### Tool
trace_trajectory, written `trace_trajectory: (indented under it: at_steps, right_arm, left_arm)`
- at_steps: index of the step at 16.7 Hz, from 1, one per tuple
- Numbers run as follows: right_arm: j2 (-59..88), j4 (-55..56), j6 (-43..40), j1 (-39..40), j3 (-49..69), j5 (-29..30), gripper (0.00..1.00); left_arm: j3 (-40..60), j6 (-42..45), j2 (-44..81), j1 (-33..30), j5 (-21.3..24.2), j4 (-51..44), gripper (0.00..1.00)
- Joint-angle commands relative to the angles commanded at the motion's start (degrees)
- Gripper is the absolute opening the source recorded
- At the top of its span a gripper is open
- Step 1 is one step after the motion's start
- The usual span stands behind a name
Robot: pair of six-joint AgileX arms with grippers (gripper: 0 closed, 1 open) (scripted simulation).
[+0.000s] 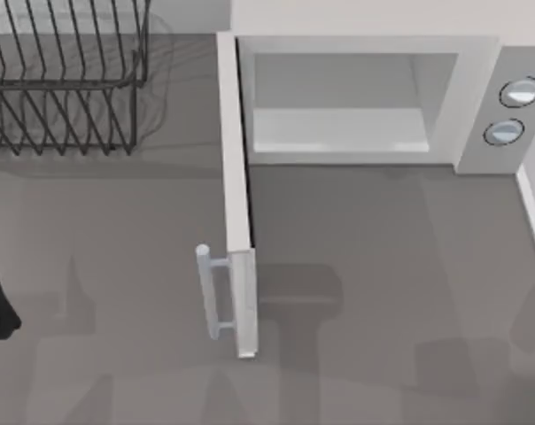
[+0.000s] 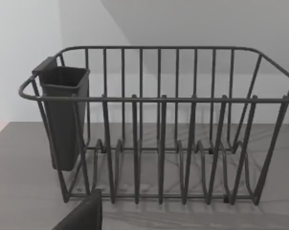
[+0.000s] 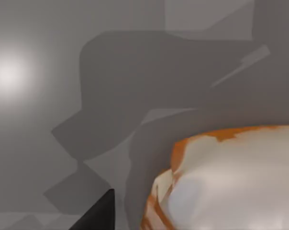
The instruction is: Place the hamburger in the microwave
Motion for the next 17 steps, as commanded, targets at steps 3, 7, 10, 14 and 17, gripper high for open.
trace_trajectory:
  at_steps: [3,7,10,14,17]
  right_arm:
    - [0.0,0.0,0.0,0.0,0.0,0.0,0.32]
    - [0.0,0.0,0.0,0.0,0.0,0.0,0.02]
    - [0.0,0.0,0.0,0.0,0.0,0.0,0.0]
    - [0.0,0.0,0.0,0.0,0.0,0.0,0.0]
    - [-4.1,-6.7,1.7,-0.1,3.1,-0.5,0.0]
  left_arm:
    - [0.0,0.0,0.0,0.0,0.0,0.0,1.0]
    - [0.0,0.0,0.0,0.0,0.0,0.0,1.0]
    - [0.0,0.0,0.0,0.0,0.0,0.0,1.0]
    - [0.0,0.0,0.0,0.0,0.0,0.0,1.0]
    - [0.0,0.0,0.0,0.0,0.0,0.0,1.0]
